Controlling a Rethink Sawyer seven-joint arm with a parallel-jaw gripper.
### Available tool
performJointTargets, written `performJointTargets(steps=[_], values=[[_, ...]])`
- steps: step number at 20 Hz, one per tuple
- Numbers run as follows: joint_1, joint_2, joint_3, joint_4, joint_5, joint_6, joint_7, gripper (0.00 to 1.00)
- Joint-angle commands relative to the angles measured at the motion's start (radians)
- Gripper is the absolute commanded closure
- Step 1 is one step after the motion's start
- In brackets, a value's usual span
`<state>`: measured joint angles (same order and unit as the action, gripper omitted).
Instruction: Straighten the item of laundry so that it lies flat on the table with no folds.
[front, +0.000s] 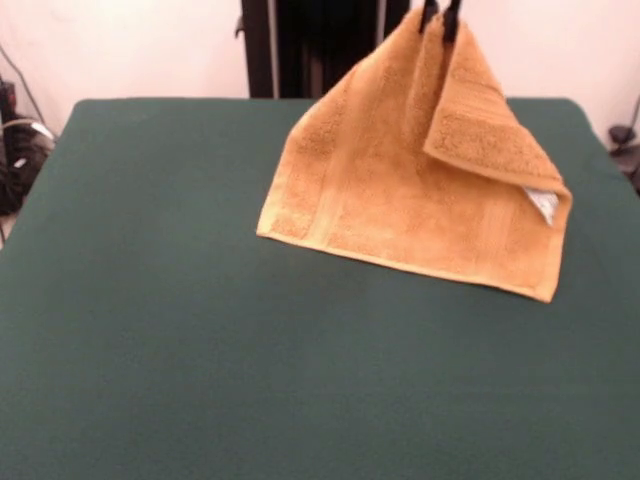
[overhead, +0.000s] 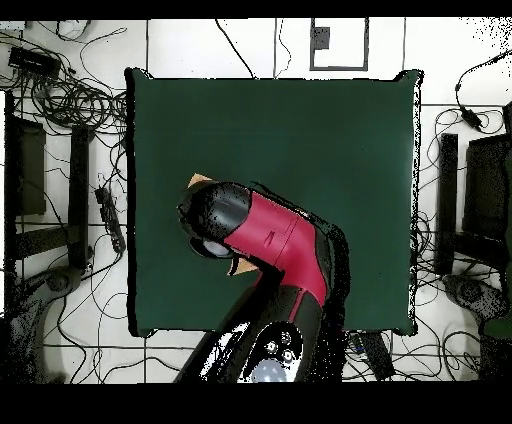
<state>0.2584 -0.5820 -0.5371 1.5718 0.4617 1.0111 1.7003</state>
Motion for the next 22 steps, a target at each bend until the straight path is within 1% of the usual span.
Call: performJointTargets(steps=[1,2,4,5,6,12,14,15,16,17,20,22], values=[[-0.010,0.104,0.135,0.016,0.028,-0.082,0.269,1.00],[-0.008,0.117,0.144,0.025,0.036,-0.131,0.268,1.00],[-0.011,0.146,0.162,0.030,0.049,-0.181,0.267,1.00],[-0.008,0.150,0.159,0.026,0.036,-0.196,0.255,1.00],[-0.006,0.154,0.158,0.027,0.037,-0.199,0.257,0.00],[-0.004,0.143,0.171,0.053,0.053,-0.218,0.257,0.00],[0.002,0.143,0.166,0.051,0.053,-0.199,0.271,0.00],[0.002,0.147,0.162,0.043,0.056,-0.156,0.291,0.00],[0.006,0.152,0.149,0.037,0.067,-0.156,0.325,0.00],[0.013,0.149,0.138,0.032,0.067,-0.124,0.347,0.00],[0.024,0.142,0.096,-0.026,0.025,-0.088,0.335,0.00],[0.016,0.140,0.083,-0.076,-0.004,-0.045,0.311,0.00]])
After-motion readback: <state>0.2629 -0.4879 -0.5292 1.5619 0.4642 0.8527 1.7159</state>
